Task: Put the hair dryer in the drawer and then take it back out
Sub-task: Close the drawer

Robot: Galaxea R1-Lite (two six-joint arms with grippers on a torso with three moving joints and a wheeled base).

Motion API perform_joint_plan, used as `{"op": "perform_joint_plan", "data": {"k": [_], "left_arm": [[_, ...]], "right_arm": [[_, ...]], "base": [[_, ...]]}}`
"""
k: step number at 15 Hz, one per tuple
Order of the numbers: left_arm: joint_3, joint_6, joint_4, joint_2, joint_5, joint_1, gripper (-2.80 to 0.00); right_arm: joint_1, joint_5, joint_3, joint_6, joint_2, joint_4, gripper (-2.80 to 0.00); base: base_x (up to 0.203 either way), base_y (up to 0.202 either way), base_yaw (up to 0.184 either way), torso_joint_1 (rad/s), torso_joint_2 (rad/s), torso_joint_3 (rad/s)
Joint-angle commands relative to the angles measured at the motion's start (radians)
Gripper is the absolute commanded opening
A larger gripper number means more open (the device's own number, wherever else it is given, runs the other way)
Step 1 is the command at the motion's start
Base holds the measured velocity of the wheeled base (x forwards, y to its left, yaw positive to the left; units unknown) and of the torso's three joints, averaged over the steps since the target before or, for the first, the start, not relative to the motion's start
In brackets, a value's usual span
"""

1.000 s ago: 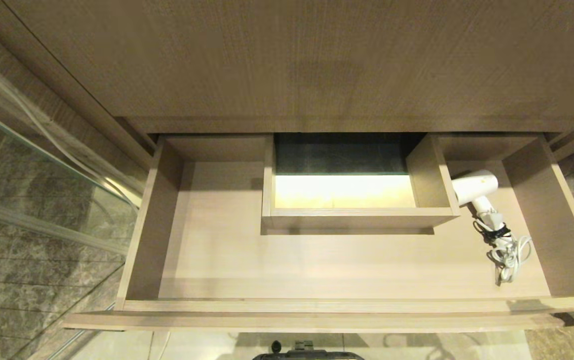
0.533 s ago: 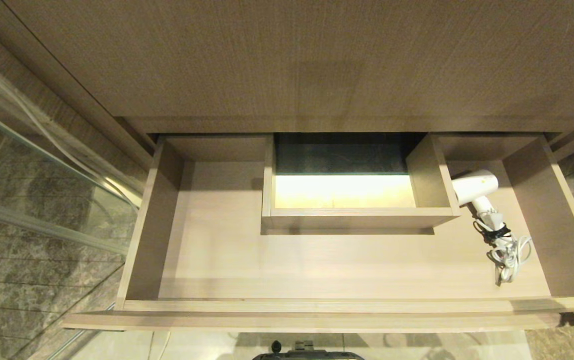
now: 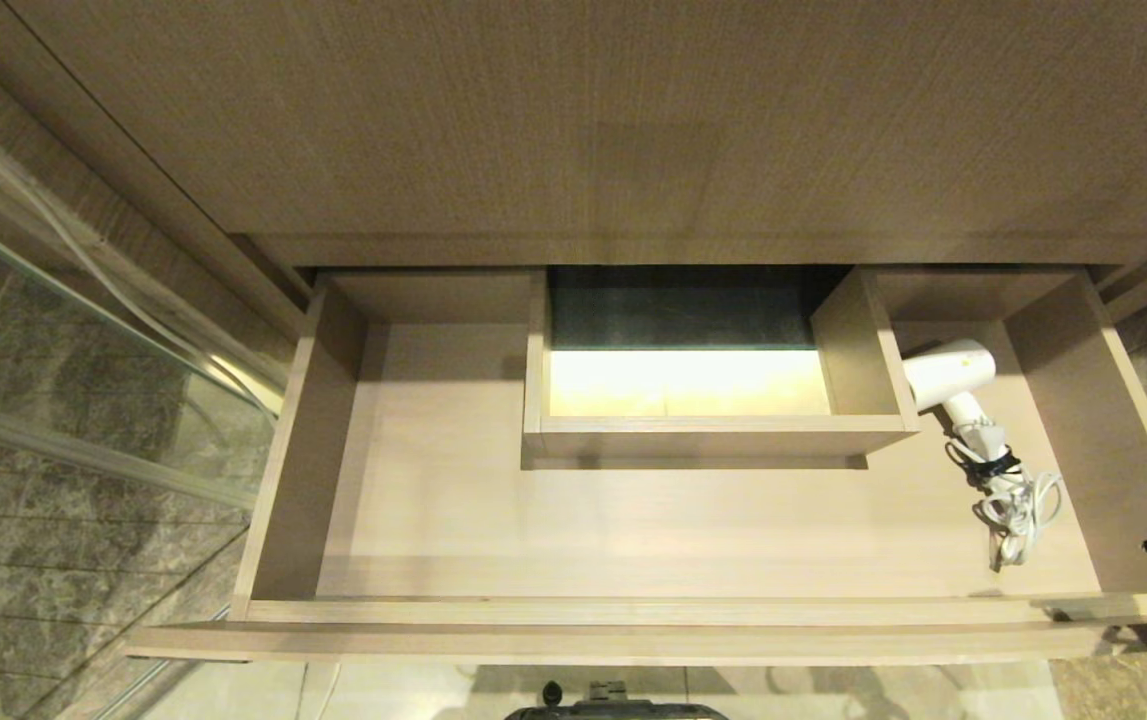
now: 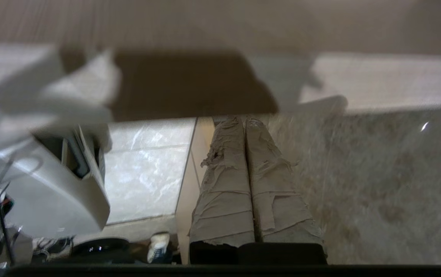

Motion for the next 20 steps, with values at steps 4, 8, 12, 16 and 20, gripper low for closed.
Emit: {"op": "perform_joint_plan", "data": {"k": [4, 8, 12, 16, 20], "left_arm": [[0.000, 0.000, 0.000, 0.000, 0.000, 0.001, -2.80], [0.000, 0.000, 0.000, 0.000, 0.000, -0.001, -2.80], [0.000, 0.000, 0.000, 0.000, 0.000, -0.001, -2.80], [0.000, 0.000, 0.000, 0.000, 0.000, 0.001, -2.80], [0.000, 0.000, 0.000, 0.000, 0.000, -0.001, -2.80]], "right_arm": [[0.000, 0.015, -0.081, -0.002, 0.031, -0.045, -2.80], [0.004, 0.174, -0.133, -0.002, -0.005, -0.157, -2.80], [0.067, 0.289, -0.266, -0.003, 0.044, -0.346, -2.80], [0.093, 0.316, -0.358, -0.004, 0.096, -0.458, -2.80], [0.092, 0.311, -0.309, -0.016, -0.013, -0.350, -2.80]], "base": [[0.000, 0.000, 0.000, 0.000, 0.00, 0.000], [0.000, 0.000, 0.000, 0.000, 0.00, 0.000], [0.000, 0.000, 0.000, 0.000, 0.00, 0.000], [0.000, 0.000, 0.000, 0.000, 0.00, 0.000], [0.000, 0.000, 0.000, 0.000, 0.00, 0.000]]}}
